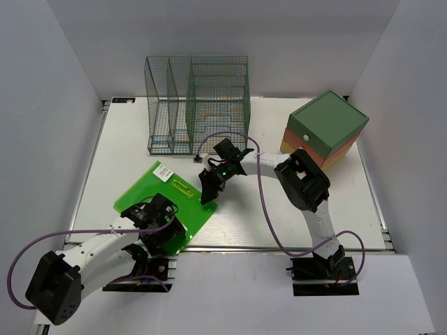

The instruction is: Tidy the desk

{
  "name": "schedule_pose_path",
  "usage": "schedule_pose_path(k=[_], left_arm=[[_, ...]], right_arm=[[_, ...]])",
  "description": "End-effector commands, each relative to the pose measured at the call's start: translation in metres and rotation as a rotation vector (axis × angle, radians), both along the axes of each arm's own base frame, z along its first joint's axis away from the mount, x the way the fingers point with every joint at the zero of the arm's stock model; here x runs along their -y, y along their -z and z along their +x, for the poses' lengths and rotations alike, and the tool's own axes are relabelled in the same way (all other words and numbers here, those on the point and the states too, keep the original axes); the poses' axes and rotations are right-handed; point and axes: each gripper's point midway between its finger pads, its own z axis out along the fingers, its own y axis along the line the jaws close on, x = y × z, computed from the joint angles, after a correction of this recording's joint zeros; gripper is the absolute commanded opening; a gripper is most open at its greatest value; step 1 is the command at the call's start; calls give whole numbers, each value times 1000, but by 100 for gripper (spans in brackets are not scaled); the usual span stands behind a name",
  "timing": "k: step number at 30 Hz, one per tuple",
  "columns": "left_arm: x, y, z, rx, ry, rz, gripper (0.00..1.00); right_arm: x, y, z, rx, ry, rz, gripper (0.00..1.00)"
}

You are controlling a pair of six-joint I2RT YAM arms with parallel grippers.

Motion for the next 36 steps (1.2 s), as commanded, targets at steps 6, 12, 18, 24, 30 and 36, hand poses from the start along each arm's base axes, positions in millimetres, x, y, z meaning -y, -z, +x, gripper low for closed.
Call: schedule_pose_path(k=[6, 12, 18, 24, 30, 36], left_arm=[[5, 1, 35, 150, -21, -10, 98], [5, 1, 35, 146, -14, -15, 98], [6, -2, 38, 154, -12, -21, 98], [8, -2, 39, 156, -4, -29, 98], [8, -1, 39, 150, 2, -35, 98], [12, -1, 39, 151, 18, -49, 97]], right_arm=[[-1, 29, -48, -78, -61, -174, 58], [17, 55, -31, -1, -33, -359, 59], [31, 71, -37, -3, -56, -446, 59], [32, 65, -63, -86, -156, -394, 58], [20, 32, -106, -290, -353, -191, 56], [21, 5, -130, -399, -478, -77, 56]])
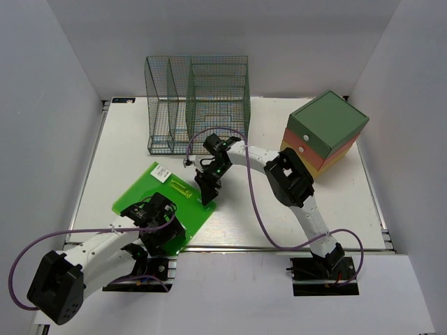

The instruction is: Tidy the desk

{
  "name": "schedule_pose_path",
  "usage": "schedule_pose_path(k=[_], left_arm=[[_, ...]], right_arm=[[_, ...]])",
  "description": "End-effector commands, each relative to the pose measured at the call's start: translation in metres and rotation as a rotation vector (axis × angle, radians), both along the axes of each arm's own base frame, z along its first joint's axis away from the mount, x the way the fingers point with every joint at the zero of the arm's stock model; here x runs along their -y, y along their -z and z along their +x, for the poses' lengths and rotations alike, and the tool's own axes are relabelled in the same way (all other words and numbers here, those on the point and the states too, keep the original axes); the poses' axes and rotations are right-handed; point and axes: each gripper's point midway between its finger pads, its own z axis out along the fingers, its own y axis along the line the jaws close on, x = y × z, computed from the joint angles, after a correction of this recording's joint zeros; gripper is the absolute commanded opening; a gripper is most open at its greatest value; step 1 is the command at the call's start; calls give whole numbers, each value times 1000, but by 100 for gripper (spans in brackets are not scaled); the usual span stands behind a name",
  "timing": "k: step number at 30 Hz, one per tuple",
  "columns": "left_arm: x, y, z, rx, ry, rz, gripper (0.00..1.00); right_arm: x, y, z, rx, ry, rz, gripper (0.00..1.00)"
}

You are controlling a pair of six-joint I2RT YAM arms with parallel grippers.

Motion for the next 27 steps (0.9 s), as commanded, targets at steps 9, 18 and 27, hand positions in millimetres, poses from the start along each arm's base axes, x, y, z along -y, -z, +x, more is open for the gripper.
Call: schedule_pose_path(k=[9, 18, 27], left_arm=[[13, -3, 47, 186, 5, -36, 97], [12, -5, 45, 188, 13, -38, 97], [8, -4, 43, 191, -2, -36, 97]], right_arm=[[20, 16, -135, -368, -169, -179, 58], [-7, 9, -114, -245, -19, -140, 63], [-13, 1, -62, -71, 190, -104, 68]])
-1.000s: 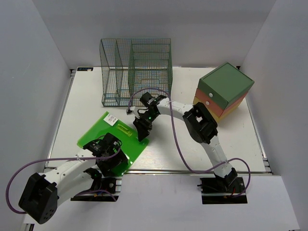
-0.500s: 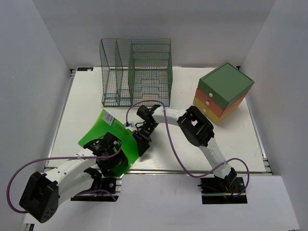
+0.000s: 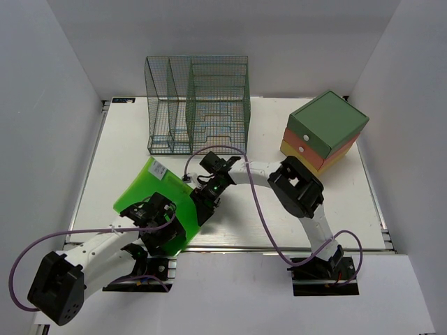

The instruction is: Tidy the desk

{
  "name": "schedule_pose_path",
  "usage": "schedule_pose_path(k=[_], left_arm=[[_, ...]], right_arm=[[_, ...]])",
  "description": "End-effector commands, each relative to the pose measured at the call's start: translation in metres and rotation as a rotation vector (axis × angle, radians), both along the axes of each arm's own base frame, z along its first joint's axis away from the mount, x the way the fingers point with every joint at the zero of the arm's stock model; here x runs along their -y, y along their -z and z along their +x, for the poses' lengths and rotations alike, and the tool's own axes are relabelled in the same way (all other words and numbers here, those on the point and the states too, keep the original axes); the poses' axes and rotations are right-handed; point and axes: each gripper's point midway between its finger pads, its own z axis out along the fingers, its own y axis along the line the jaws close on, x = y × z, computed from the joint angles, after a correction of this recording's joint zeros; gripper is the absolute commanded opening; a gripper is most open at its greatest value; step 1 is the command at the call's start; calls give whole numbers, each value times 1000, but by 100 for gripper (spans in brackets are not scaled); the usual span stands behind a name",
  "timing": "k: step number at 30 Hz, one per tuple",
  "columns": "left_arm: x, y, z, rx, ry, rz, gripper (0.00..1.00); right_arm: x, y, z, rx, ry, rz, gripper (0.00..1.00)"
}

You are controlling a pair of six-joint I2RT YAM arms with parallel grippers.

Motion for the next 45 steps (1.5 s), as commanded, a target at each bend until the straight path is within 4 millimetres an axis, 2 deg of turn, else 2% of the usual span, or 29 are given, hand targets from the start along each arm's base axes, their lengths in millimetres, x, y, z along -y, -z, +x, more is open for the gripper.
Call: schedule_pose_path(k=[1, 6, 12, 15, 16, 19, 23, 24, 27, 28, 29, 30, 31, 32, 33, 34, 36, 37, 38, 41, 45], left_arm=[[7, -5, 44, 190, -31, -19, 97], [8, -7, 46, 194, -34, -18, 97], [8, -6, 46, 191, -34, -15, 97], [8, -7, 46, 194, -35, -19, 97], [8, -8, 47, 197, -34, -19, 97], [9, -12, 49, 207, -33, -20, 98], [9, -27, 53, 245, -28, -25, 98], [11, -40, 59, 288, -22, -43, 98], [11, -62, 63, 340, 2, -52, 98], [15, -83, 70, 405, 26, -74, 98], [15, -92, 69, 418, 38, -77, 98], [17, -105, 71, 454, 69, -89, 98], [20, -128, 76, 515, 85, -119, 98], [21, -138, 72, 523, 101, -129, 98], [21, -151, 73, 557, 128, -133, 98], [22, -176, 75, 618, 136, -159, 98], [18, -195, 71, 653, 146, -158, 98], [18, -216, 72, 707, 165, -168, 98], [16, -226, 70, 739, 182, -168, 98], [16, -253, 69, 829, 210, -193, 98], [16, -267, 66, 902, 231, -219, 98]], right_arm=[[-12, 4, 23, 134, 85, -14, 67], [-24, -11, 40, 161, 93, 47, 62], [-36, -20, 39, 154, 43, 116, 54], [-41, -28, 36, 135, 21, 152, 34], [-41, -31, 36, 126, 13, 167, 21], [-39, -37, 32, 124, 3, 179, 0], [-31, -43, 29, 147, -1, 182, 0], [-29, -50, 31, 158, 4, 187, 0], [-23, -64, 31, 197, 2, 195, 0], [-22, -68, 32, 221, 3, 198, 0], [-19, -71, 33, 233, 6, 199, 0], [-18, -84, 34, 258, 11, 213, 0], [-15, -89, 39, 276, 18, 222, 0], [-13, -94, 41, 286, 24, 226, 0], [-12, -108, 44, 308, 29, 248, 0], [-8, -114, 43, 299, 27, 249, 0], [-1, -131, 50, 328, 32, 269, 0], [2, -140, 50, 334, 30, 272, 0], [6, -152, 57, 364, 35, 294, 0], [15, -166, 61, 390, 51, 304, 0], [30, -207, 66, 432, 82, 374, 0]])
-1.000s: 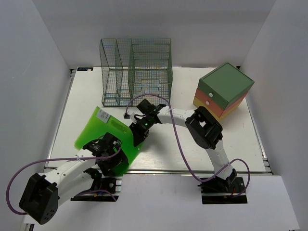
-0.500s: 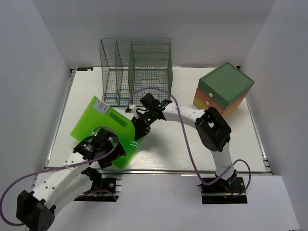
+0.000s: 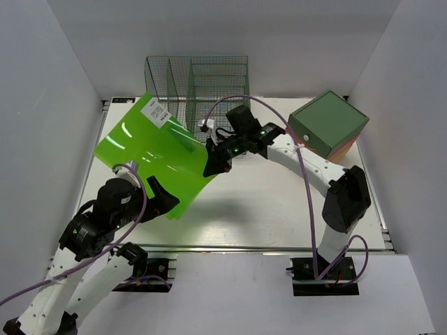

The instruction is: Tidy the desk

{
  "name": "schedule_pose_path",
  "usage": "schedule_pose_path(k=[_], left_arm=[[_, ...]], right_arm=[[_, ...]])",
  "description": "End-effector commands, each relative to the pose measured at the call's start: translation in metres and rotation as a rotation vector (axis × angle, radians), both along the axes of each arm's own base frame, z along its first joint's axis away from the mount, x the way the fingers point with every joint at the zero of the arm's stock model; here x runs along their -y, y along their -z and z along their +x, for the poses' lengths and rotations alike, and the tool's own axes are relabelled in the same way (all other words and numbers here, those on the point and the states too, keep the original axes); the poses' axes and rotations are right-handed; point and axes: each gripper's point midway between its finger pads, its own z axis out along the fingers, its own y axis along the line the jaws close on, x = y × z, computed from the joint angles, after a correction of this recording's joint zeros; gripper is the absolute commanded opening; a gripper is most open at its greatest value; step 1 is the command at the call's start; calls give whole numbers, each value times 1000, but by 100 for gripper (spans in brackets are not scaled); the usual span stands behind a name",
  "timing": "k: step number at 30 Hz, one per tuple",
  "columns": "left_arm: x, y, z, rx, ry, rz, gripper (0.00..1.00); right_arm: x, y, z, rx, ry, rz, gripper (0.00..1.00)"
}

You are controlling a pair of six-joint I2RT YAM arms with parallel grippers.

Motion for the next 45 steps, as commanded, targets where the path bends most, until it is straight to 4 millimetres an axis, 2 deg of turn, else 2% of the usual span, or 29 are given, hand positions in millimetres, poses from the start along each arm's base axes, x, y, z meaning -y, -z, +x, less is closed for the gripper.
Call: schedule_pose_path(k=[1, 5, 6, 7, 10, 13, 15, 17, 21, 23, 24, 26, 28, 32, 35, 41, 44, 45], left_arm=[[7, -41, 14, 177, 35, -49, 98], [3, -32, 9, 173, 51, -19, 98], [1, -35, 7, 194, 49, -22, 98], [1, -39, 8, 225, 56, -27, 98], [-3, -63, 3, 362, 83, -37, 98], [-10, -88, -2, 500, 96, -38, 98], [-11, -95, -1, 566, 110, -22, 98], [-11, -112, 1, 676, 115, -36, 98], [-4, -137, 13, 849, 113, -59, 98], [3, -133, 25, 852, 137, -16, 98], [5, -139, 28, 879, 141, -8, 98], [21, -144, 30, 911, 230, -7, 98], [29, -161, 30, 978, 263, -30, 98], [44, -173, 35, 995, 333, -30, 98], [49, -190, 27, 1066, 370, -63, 98], [46, -223, 4, 1170, 375, -162, 96], [40, -238, -9, 1224, 359, -223, 86], [38, -240, -13, 1231, 350, -248, 78]], right_arm=[[14, -39, -17, 35, -60, 56, 0], [30, -90, -15, 82, -32, 138, 0], [35, -97, -13, 84, -21, 146, 0], [38, -114, -12, 113, -16, 172, 0], [50, -133, -7, 133, 19, 188, 0], [62, -161, -6, 183, 52, 230, 0], [67, -175, -6, 206, 59, 258, 0], [76, -188, -6, 210, 69, 287, 0], [86, -194, -15, 181, 45, 323, 0], [92, -193, -24, 157, 10, 342, 0], [95, -197, -30, 160, -7, 357, 0], [101, -198, -41, 149, -51, 381, 0], [105, -195, -52, 128, -86, 396, 0], [112, -197, -68, 124, -137, 425, 0], [115, -199, -76, 115, -164, 441, 0], [117, -198, -87, 70, -226, 467, 0], [117, -198, -88, 71, -222, 467, 0], [118, -198, -89, 64, -223, 467, 0]])
